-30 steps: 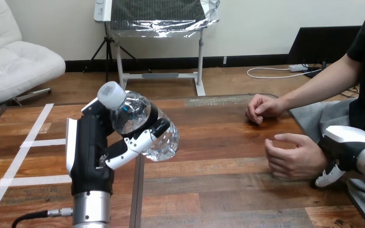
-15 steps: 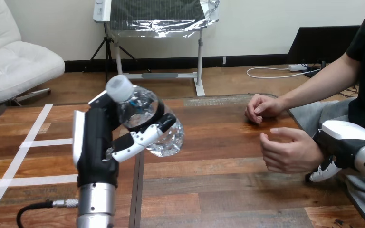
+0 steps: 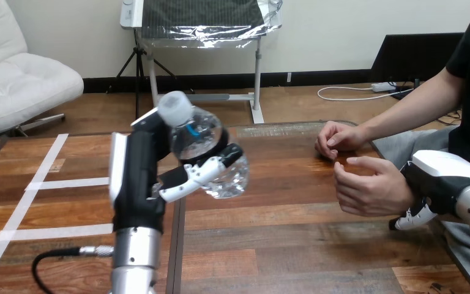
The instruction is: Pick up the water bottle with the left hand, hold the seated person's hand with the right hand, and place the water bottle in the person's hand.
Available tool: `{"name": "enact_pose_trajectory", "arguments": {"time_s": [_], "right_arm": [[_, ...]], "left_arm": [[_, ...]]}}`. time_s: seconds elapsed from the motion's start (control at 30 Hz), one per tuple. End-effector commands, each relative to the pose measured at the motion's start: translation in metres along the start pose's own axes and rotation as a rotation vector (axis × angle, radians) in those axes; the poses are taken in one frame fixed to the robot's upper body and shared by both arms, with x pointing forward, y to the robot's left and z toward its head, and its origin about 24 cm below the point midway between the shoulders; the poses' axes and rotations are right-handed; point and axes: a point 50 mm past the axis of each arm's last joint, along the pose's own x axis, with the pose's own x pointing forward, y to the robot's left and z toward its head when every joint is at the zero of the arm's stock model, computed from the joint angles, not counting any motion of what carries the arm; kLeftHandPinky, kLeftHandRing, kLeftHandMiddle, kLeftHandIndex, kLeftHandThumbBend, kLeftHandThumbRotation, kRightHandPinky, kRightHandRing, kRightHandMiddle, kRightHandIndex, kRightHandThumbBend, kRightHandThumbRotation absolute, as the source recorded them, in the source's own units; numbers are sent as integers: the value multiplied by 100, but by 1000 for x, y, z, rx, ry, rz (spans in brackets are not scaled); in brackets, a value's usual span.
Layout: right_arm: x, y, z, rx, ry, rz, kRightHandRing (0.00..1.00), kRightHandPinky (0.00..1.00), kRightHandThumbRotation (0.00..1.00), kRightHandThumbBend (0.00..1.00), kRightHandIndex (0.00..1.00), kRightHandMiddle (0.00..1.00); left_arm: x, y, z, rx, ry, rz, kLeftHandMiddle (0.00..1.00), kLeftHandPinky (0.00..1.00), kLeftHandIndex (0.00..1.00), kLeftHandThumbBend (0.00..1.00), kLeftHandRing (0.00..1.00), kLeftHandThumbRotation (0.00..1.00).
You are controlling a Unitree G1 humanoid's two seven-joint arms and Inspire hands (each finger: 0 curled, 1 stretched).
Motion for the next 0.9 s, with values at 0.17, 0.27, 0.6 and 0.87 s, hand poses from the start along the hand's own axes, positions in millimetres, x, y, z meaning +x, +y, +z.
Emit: {"name": "enact_pose_trajectory", "arguments": {"time_s": [0.17,0.27,0.6,0.87], "right_arm": [[-4,-28,21,-3,-100,-105,27,19,0,71,39,37],[-5,-29,22,-18,-109,-114,27,19,0,70,38,36],[-7,-33,24,-20,-125,-137,26,18,0,72,38,35],[-9,-36,29,-18,-138,-154,25,18,0,73,38,34]], "left_arm": [[25,-20,23,-34,-125,-29,41,38,48,64,39,0],[26,-22,24,-41,-126,-32,41,39,48,64,39,0],[28,-28,25,-38,-125,-49,40,39,48,64,40,0],[29,-33,24,-42,-123,-72,40,38,48,63,39,0]]}}
